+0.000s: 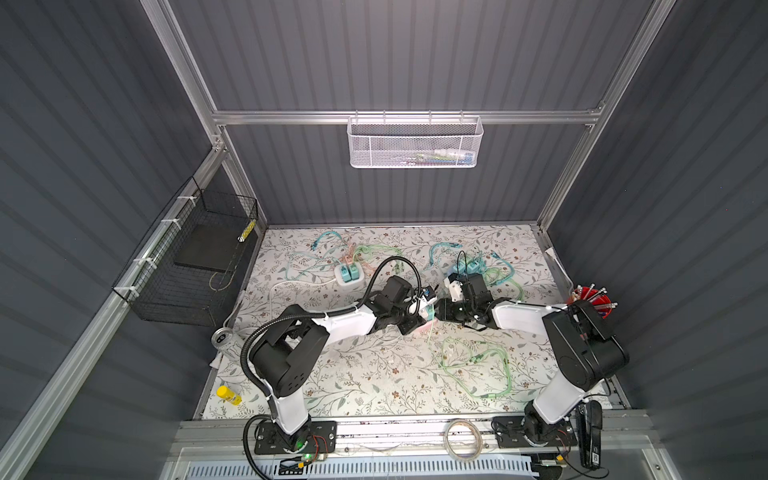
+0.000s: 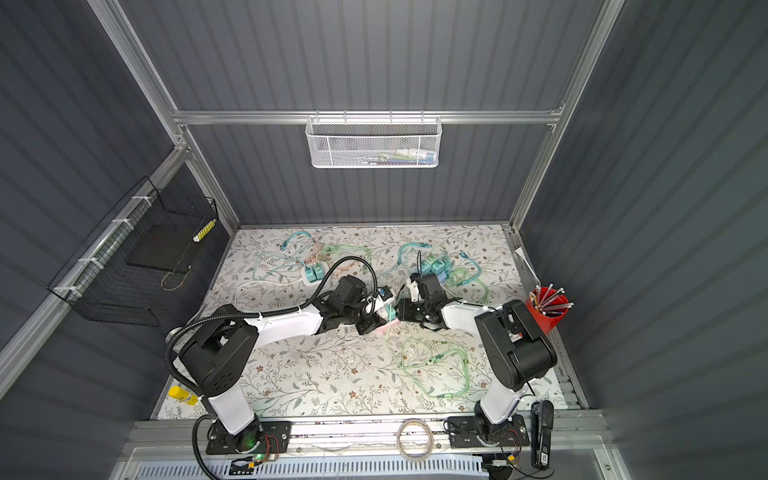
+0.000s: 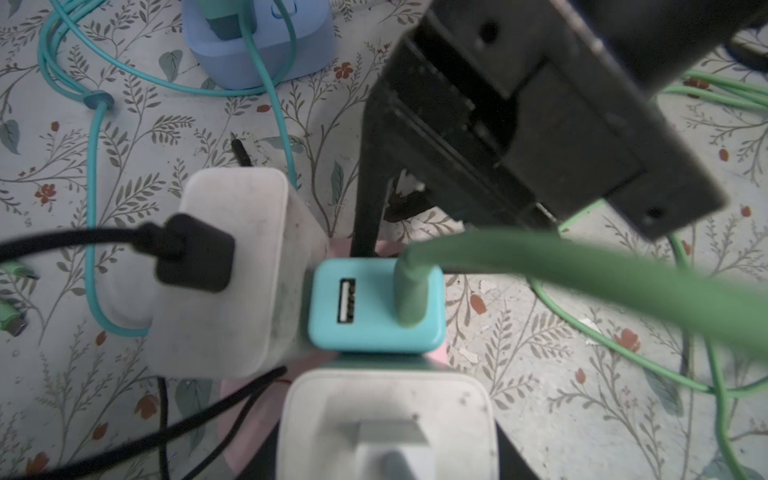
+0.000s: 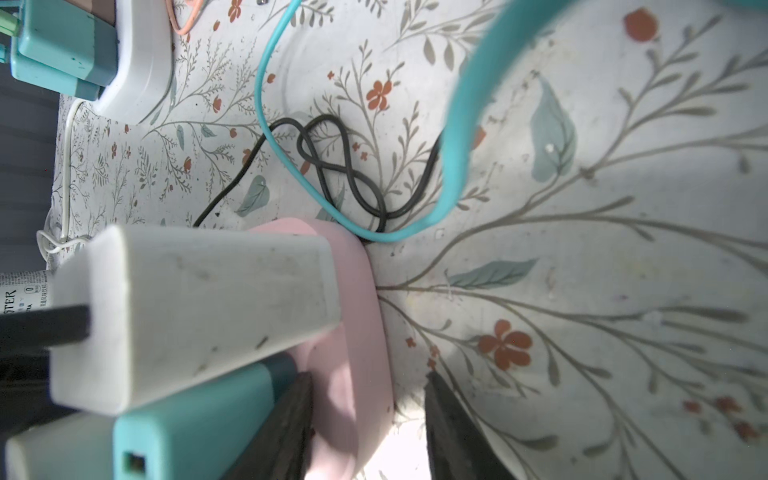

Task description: Pull the plug off the socket

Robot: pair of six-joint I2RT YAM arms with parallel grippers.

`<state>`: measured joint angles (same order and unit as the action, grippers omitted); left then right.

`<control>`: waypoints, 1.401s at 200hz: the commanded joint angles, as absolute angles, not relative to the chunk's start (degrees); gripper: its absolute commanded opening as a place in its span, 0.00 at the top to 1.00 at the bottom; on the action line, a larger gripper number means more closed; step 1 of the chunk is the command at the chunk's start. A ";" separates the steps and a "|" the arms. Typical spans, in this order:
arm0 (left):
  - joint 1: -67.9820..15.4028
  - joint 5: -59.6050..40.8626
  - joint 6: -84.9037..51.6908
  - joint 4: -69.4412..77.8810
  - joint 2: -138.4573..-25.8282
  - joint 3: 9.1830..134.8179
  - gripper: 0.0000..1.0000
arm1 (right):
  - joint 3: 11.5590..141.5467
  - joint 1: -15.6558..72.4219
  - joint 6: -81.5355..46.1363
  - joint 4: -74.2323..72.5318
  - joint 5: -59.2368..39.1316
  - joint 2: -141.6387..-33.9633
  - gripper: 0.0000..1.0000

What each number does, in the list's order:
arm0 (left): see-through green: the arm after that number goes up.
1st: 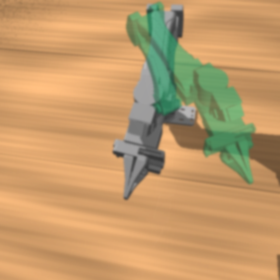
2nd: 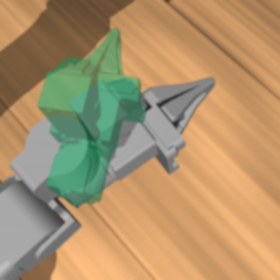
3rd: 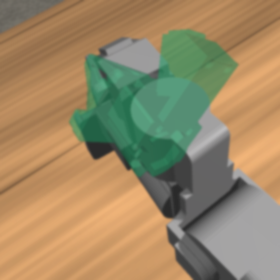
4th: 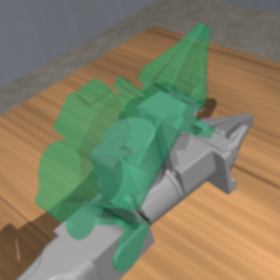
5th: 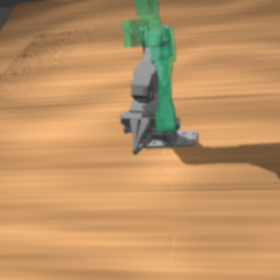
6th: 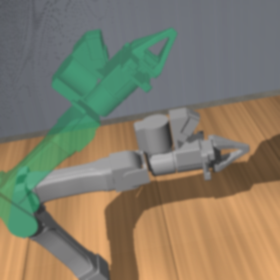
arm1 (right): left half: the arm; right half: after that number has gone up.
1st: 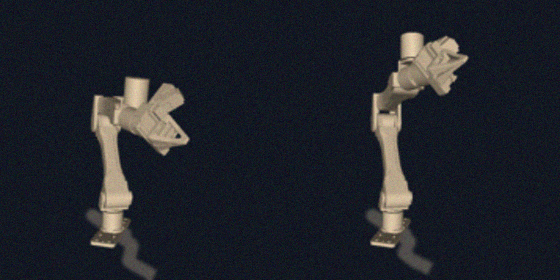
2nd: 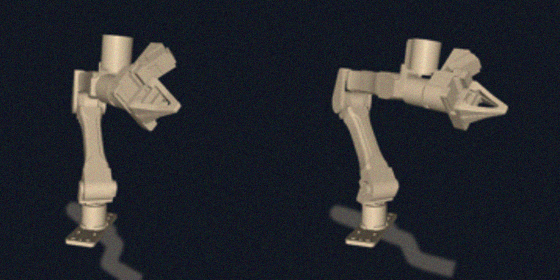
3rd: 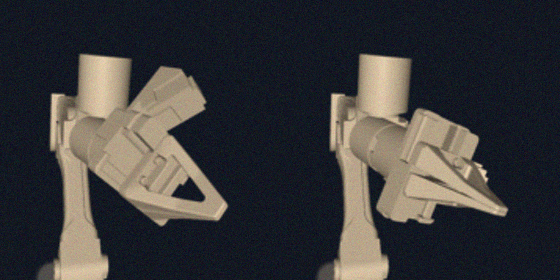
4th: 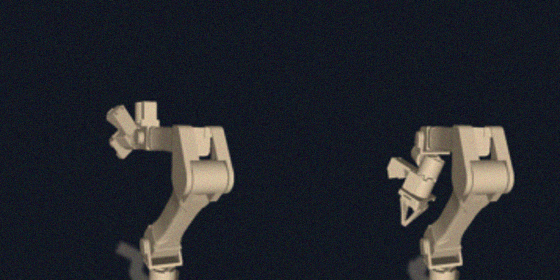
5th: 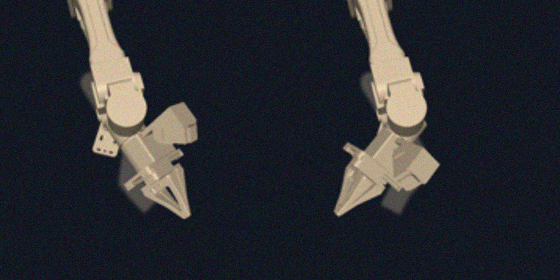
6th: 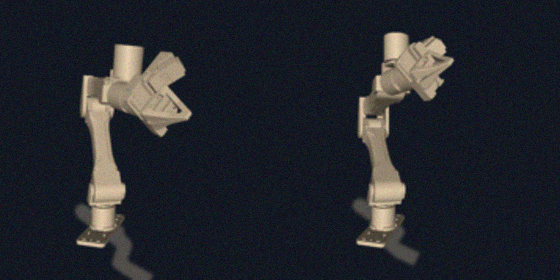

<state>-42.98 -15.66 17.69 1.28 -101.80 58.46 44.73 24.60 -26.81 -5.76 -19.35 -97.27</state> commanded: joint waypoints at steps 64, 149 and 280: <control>-41.74 -24.67 18.31 -2.15 -101.27 61.57 0.88 | 41.92 24.95 -26.15 0.97 -14.50 -99.39 0.55; -45.57 -10.21 19.40 4.12 -98.13 57.33 0.89 | 42.00 24.91 -26.04 2.22 -12.40 -98.73 0.55; -41.56 -23.69 17.76 -4.81 -100.40 61.36 0.88 | 41.48 24.71 -26.56 1.50 -11.68 -98.02 0.54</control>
